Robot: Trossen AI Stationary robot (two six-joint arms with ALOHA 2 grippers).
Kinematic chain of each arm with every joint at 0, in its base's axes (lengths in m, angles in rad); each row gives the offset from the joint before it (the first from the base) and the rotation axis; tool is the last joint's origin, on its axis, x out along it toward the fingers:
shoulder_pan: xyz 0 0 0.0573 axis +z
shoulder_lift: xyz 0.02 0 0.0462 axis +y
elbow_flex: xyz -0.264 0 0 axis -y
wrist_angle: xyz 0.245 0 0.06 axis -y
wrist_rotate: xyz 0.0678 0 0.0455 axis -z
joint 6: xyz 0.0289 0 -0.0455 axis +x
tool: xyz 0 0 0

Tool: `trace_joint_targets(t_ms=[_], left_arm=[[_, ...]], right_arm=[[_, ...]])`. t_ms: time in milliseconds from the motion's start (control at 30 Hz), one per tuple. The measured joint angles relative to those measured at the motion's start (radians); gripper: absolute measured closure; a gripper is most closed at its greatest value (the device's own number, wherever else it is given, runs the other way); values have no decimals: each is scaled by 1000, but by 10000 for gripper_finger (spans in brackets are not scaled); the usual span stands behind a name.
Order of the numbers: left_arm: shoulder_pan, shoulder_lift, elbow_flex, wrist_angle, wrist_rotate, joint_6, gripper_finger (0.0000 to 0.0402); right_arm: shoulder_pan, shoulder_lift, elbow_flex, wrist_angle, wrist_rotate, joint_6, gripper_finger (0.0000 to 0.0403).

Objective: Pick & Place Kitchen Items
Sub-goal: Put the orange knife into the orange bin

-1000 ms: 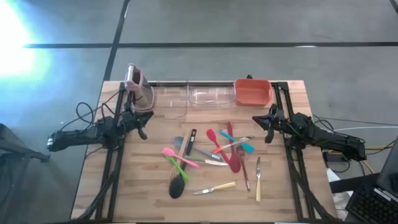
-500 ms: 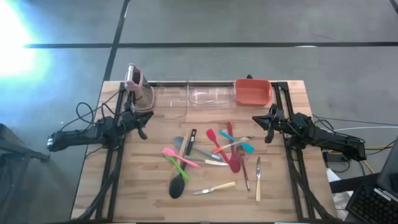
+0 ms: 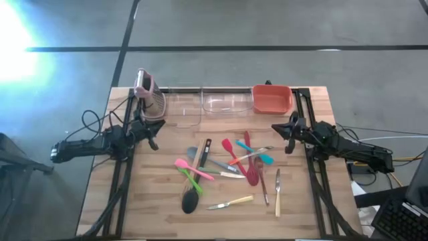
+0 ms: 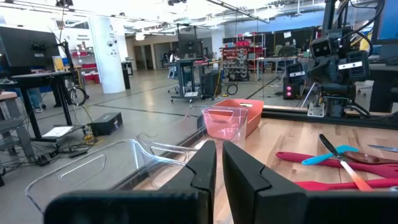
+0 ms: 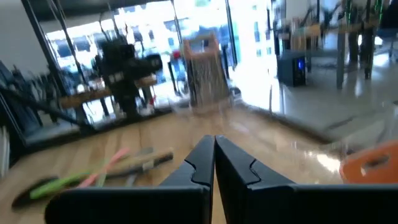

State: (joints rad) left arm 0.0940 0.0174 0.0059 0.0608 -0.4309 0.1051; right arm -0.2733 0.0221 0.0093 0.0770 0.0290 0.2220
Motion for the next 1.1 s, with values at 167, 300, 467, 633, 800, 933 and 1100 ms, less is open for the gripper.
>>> trace_joint_targets(t_ms=[167,300,467,633,800,933,1100], left_arm=[[0,0,0,0,0,0,371],[0,0,0,0,0,0,371],[0,0,0,0,0,0,371],[0,0,0,0,0,0,371],[0,0,0,0,0,0,371],[0,0,0,0,0,0,371],[0,0,0,0,0,0,371]], right_arm=[[0,2,0,233,0,-60,394],[0,16,1,427,-3,-226,394],[0,58,5,481,-23,-271,394],[0,138,79,403,-38,-190,394],[0,257,238,205,-38,-232,394],[0,381,383,-33,-38,-179,394],[0,579,556,-298,-38,-199,394]])
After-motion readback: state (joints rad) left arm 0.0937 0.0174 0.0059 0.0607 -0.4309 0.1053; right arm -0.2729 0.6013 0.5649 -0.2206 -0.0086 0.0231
